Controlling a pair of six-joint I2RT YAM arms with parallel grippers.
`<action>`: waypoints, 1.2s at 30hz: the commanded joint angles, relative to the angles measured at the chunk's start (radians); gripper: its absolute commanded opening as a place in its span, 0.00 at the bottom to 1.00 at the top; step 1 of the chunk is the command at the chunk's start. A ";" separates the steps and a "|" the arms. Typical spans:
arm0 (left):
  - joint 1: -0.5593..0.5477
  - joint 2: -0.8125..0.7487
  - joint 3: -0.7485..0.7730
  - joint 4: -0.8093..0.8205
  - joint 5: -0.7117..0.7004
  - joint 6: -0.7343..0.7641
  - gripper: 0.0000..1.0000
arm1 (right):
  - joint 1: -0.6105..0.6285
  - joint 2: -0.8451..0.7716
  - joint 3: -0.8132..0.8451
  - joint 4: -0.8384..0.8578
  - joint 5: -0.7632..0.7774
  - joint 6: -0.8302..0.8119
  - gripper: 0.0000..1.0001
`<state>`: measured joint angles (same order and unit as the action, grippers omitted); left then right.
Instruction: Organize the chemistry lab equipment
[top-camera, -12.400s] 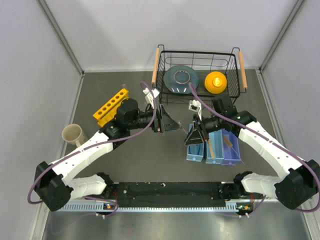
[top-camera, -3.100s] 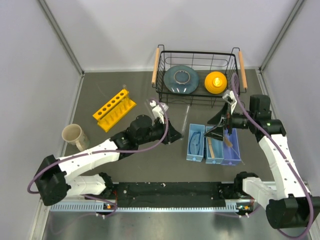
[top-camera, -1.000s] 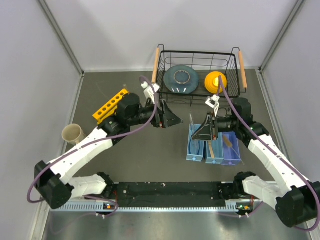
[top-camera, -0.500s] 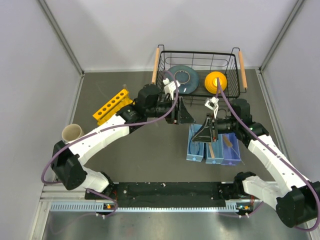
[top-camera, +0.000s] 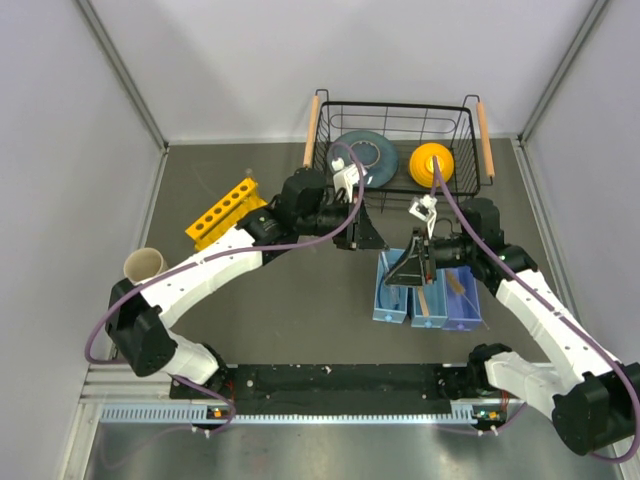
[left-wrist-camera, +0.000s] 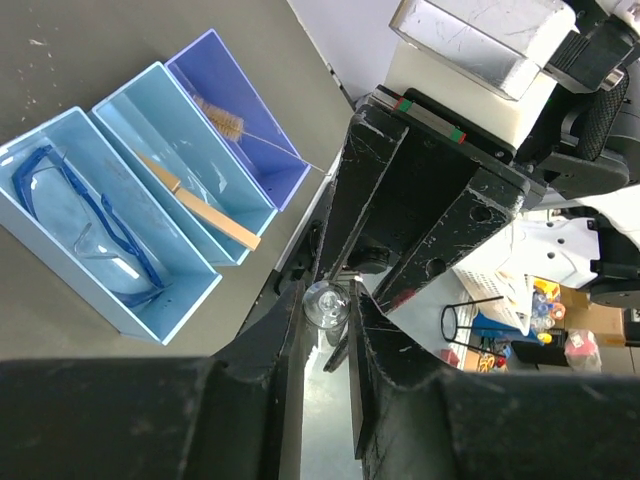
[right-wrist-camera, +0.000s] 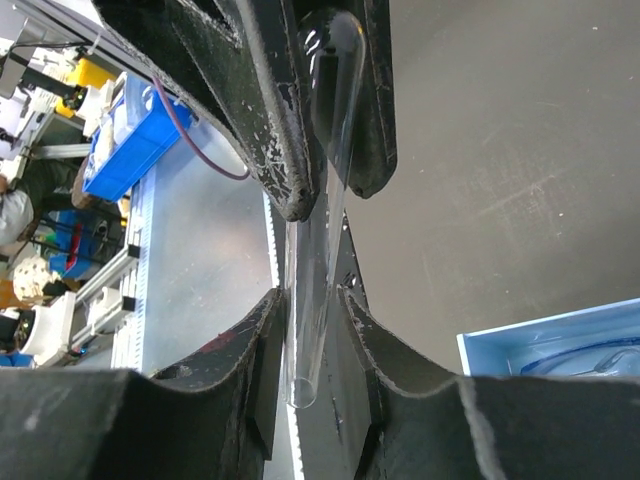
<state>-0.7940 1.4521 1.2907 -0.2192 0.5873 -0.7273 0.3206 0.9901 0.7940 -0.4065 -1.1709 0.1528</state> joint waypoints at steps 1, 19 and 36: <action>0.004 -0.051 0.001 0.038 -0.018 -0.011 0.09 | 0.014 -0.022 0.036 0.023 -0.021 -0.059 0.32; 0.343 -0.504 -0.186 -0.404 -0.741 0.371 0.09 | -0.143 -0.062 0.077 -0.157 0.191 -0.513 0.99; 0.598 -0.214 -0.169 -0.014 -0.873 0.620 0.10 | -0.219 -0.100 -0.050 -0.140 0.243 -0.633 0.99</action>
<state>-0.2138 1.1744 1.0756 -0.3645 -0.2615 -0.1623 0.1108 0.9348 0.7525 -0.5690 -0.9314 -0.4313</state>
